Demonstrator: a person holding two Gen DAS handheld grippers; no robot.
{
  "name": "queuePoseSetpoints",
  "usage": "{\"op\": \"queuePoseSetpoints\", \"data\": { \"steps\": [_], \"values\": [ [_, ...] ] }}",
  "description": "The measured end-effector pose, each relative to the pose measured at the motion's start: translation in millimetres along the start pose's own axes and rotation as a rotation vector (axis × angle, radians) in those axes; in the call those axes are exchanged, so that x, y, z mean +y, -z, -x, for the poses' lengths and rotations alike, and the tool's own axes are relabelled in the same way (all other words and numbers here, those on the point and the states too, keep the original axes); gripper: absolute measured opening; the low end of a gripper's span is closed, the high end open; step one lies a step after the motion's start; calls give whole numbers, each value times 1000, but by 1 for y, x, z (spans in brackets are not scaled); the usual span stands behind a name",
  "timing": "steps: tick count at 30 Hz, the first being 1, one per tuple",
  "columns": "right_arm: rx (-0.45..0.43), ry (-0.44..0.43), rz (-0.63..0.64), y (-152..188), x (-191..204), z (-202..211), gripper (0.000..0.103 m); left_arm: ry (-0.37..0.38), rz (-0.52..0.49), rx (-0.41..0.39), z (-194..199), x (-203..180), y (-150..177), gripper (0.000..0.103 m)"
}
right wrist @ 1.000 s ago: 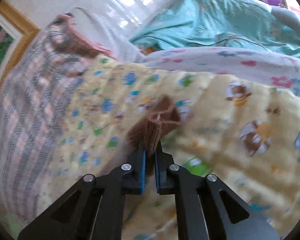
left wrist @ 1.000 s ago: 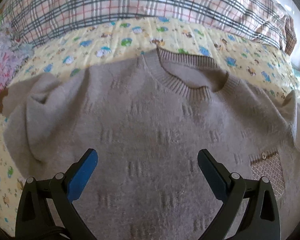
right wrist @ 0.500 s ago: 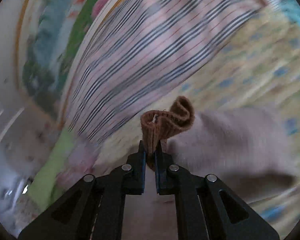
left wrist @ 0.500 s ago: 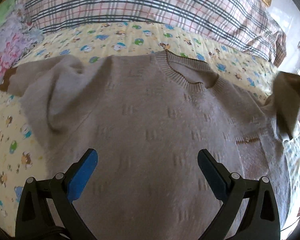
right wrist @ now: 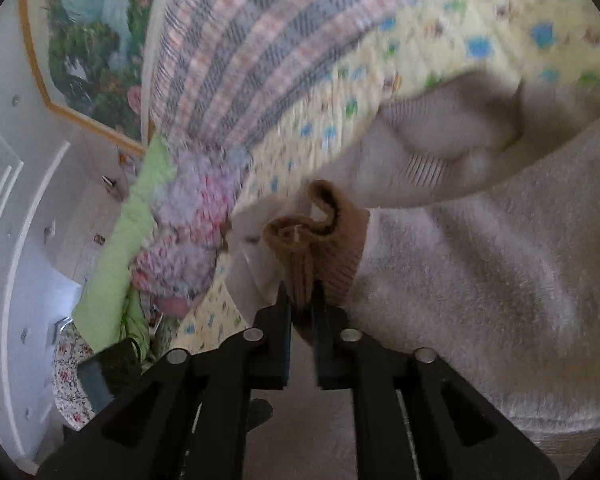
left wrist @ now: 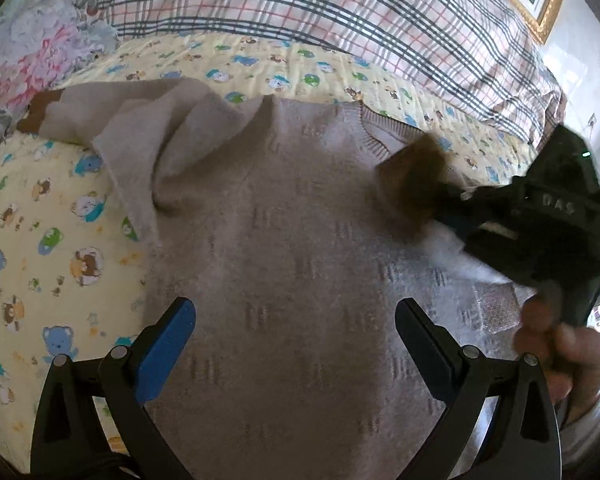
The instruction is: Fold small clothes
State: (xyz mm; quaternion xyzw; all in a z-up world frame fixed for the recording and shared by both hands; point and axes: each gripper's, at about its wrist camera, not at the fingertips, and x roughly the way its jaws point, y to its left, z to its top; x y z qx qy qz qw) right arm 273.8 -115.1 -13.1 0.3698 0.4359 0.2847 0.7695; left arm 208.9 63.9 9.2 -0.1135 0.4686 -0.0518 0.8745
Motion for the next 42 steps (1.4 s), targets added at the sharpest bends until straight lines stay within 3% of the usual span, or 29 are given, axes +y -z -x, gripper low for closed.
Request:
{"op": "queuePoseSetpoints", "data": {
  "steps": [1,3,5,8,15,16,17,19,21,24,28,38,42],
  "values": [
    [22,9,-12,0,-1,-6,36,7,2,8,-3,-1,-1,100],
    [66,10,-54,3,-6,-13,65,30,4,24,-10,-6,-4,100],
    [24,-23,-50,6,-7,5,65,34,-5,37,-20,-13,-9,100],
    [-59,-6,-34,7,-9,46,65,29,-17,68,-38,-23,-17,100],
    [-279,94,-54,16,-32,152,65,74,19,98,-80,-41,-44,98],
    [-306,114,-65,18,-36,163,65,83,17,87,-83,-46,-47,87],
    [-343,129,-80,20,-42,176,65,97,4,75,-85,-52,-49,55],
    [-390,140,-104,22,-47,190,65,103,-29,82,-84,-63,-51,8],
    [-443,160,-129,22,-52,205,65,101,-41,33,-64,-67,-52,7],
    [-504,210,-128,20,-57,231,65,81,-48,-102,-17,-51,-49,7],
    [-522,325,-124,8,-70,249,65,30,9,-94,-13,-11,-50,7],
    [-253,519,-121,-36,-109,176,65,-31,117,-55,-25,26,-33,7],
    [-237,484,-147,-36,-120,170,65,-31,129,-31,-28,38,-22,7]
  ]
}}
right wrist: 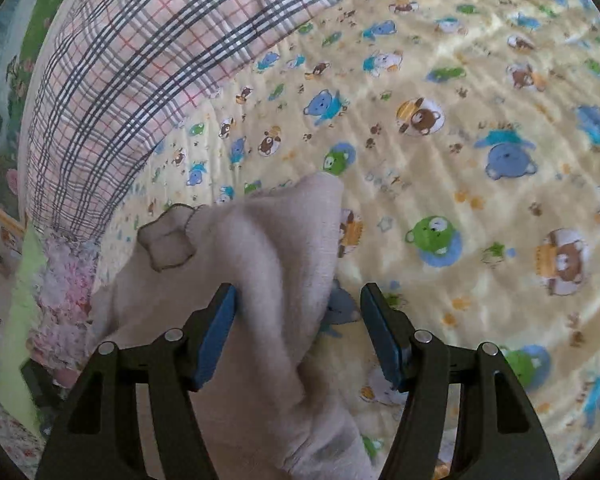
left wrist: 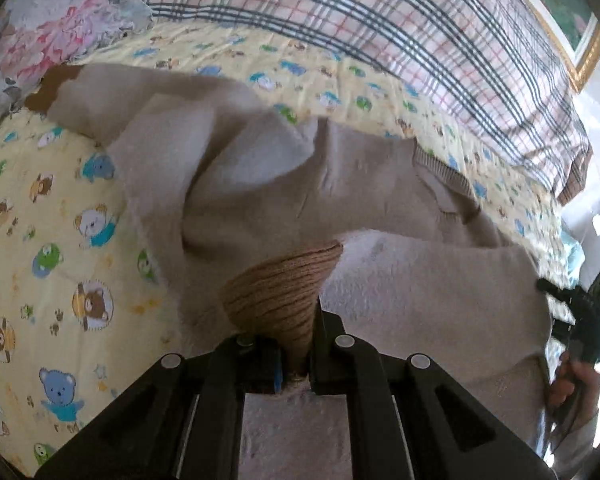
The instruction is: Fold small clothes
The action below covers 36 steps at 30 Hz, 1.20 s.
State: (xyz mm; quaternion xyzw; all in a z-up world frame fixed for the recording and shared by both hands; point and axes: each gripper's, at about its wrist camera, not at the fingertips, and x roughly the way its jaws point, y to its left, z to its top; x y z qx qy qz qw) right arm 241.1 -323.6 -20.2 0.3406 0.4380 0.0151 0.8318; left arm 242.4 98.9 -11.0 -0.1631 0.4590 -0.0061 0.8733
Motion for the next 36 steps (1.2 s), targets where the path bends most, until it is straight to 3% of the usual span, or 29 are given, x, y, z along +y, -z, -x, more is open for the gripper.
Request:
{"op": "queuePoseSetpoints", "data": {
  "steps": [5,6,7,9,11,15,17,20,23,26,27,29,30,31,32,34,36],
  "values": [
    [2,-28,-27,-4,-3,-4,66,5,-48,-6,7,-9,9,7],
    [-2,-47,-19,-5,-2,-4,58,6,-55,-5,7,-11,9,7],
    [-4,-59,-11,-6,0,-6,19,13,-62,-8,9,-15,8,7],
    [-3,-41,3,-11,3,-7,14,55,-77,-11,13,-24,4,7],
    [-77,-40,1,-22,0,11,13,112,-111,-28,18,-42,-2,7],
    [-175,3,14,-47,-8,39,5,98,-210,-50,7,-77,-11,7],
    [-185,71,49,-53,-12,39,5,56,-213,-8,-14,-79,-12,7],
    [-114,100,42,-48,-23,21,5,16,-207,36,-34,-72,-7,8],
    [-97,154,62,-38,-21,17,9,33,-189,31,-33,-63,-3,10],
    [-142,209,85,-28,-8,32,10,41,-183,29,-31,-62,-3,11],
    [-156,187,105,-23,-3,37,14,39,-185,28,-32,-63,-4,11],
    [-157,109,183,-7,25,41,34,35,-193,24,-31,-69,-3,11],
    [-128,64,218,0,34,37,48,25,-196,20,-31,-71,-3,11],
    [-98,33,228,4,38,31,50,12,-194,25,-33,-69,-4,11],
    [-54,18,218,9,39,20,50,11,-188,33,-33,-66,-3,11],
    [-28,114,187,14,29,6,47,13,-178,47,-31,-56,0,11],
    [-46,136,124,14,9,5,34,21,-184,46,-22,-50,4,12]
  ]
}}
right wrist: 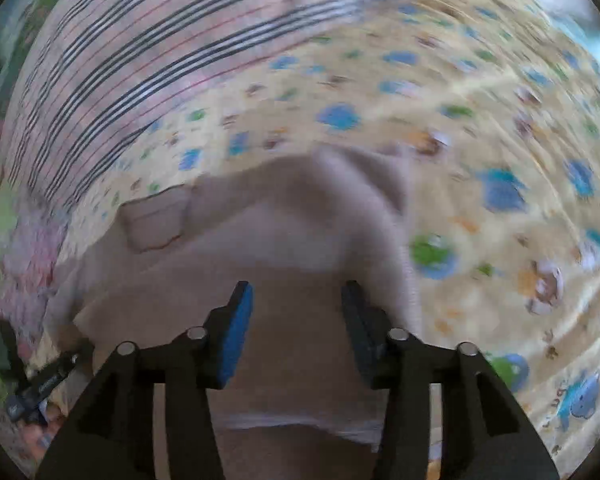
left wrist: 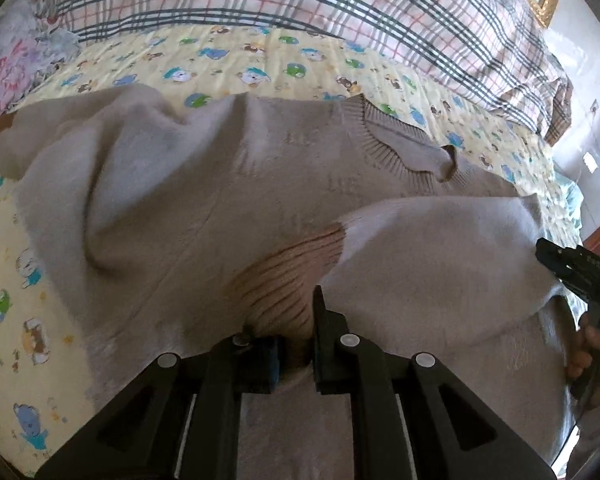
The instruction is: Fold small clothes
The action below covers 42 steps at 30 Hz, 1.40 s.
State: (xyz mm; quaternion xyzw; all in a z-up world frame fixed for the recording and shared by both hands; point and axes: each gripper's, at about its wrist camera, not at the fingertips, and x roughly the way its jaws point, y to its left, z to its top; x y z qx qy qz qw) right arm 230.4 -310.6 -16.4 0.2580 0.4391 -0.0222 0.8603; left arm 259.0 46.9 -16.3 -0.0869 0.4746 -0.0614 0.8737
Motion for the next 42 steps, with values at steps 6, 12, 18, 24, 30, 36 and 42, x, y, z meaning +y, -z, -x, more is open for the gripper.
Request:
{"op": "queuePoseSetpoints", "data": {
  "steps": [6,12,18,24,30,36,42],
  "values": [
    [-57,-17,-57,7,-5,33,45,51,28,-36,46,23,18,30],
    [-47,-137,1,33,31,50,50,44,263,-86,75,108,14,47],
    [30,-221,76,71,69,50,51,-16,516,-119,67,208,-9,47],
    [34,-228,157,99,96,55,51,-11,689,-122,34,280,-43,49],
    [45,-214,211,108,104,58,53,84,805,-192,15,324,-75,66],
    [61,-197,185,110,95,55,53,0,765,-195,4,323,-99,8],
    [45,-190,154,107,85,60,53,-86,618,-286,45,275,-107,6]
  ]
}}
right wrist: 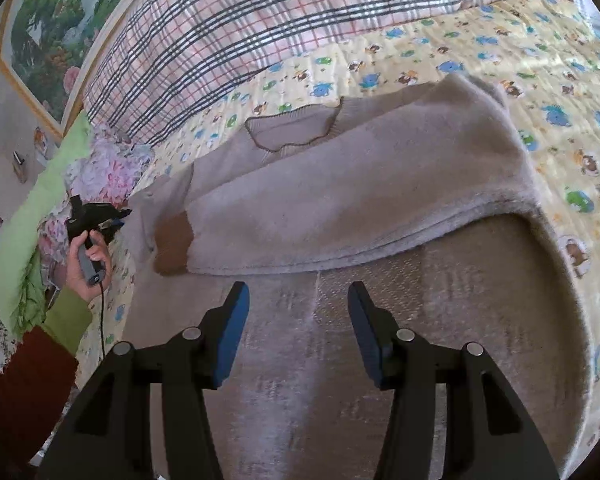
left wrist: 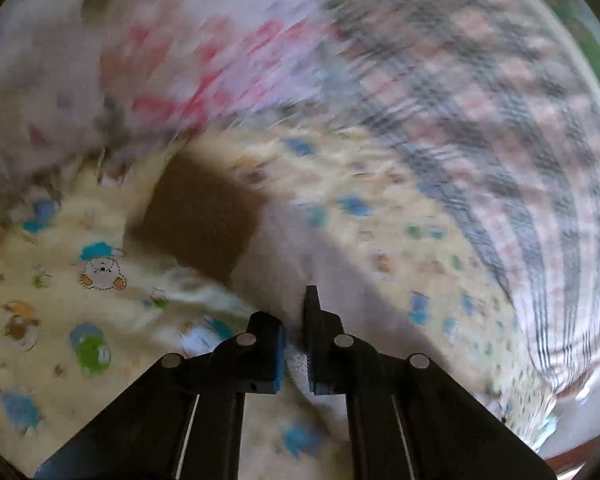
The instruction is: Fold small clothes
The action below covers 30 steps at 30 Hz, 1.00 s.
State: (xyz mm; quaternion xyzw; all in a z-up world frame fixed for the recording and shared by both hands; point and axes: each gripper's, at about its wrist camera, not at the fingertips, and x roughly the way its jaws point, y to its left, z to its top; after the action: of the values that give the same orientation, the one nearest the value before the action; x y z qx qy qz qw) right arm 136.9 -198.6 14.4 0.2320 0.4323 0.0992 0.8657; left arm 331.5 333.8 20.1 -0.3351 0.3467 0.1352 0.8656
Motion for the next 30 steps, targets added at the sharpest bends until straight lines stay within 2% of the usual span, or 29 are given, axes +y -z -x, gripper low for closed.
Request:
{"op": "queuePoseSetpoints", "data": {
  "steps": [3,7,9,13,16,21,25,30],
  "values": [
    [-17,-6,-25,0,-7,7,53,47,-134,-37,40,-49,16,6],
    [-30,-18,-69,5,-17,18,53,148,-358,-78,91,-136,62,6],
    [-38,-19,-77,9,-19,25,53,194,-436,-81,106,-169,87,6],
    [-61,-9,-90,16,-27,42,53,300,-599,-46,119,-238,155,6],
    [-84,3,-124,20,-41,55,53,329,-703,-5,111,-275,206,6],
    [-110,33,-180,27,-66,72,53,299,-844,66,80,-309,284,6],
    [-122,50,-223,30,-82,82,53,207,-961,134,39,-318,341,8],
    [-131,53,-245,30,-87,87,53,168,-1018,205,18,-306,373,18]
  ]
}}
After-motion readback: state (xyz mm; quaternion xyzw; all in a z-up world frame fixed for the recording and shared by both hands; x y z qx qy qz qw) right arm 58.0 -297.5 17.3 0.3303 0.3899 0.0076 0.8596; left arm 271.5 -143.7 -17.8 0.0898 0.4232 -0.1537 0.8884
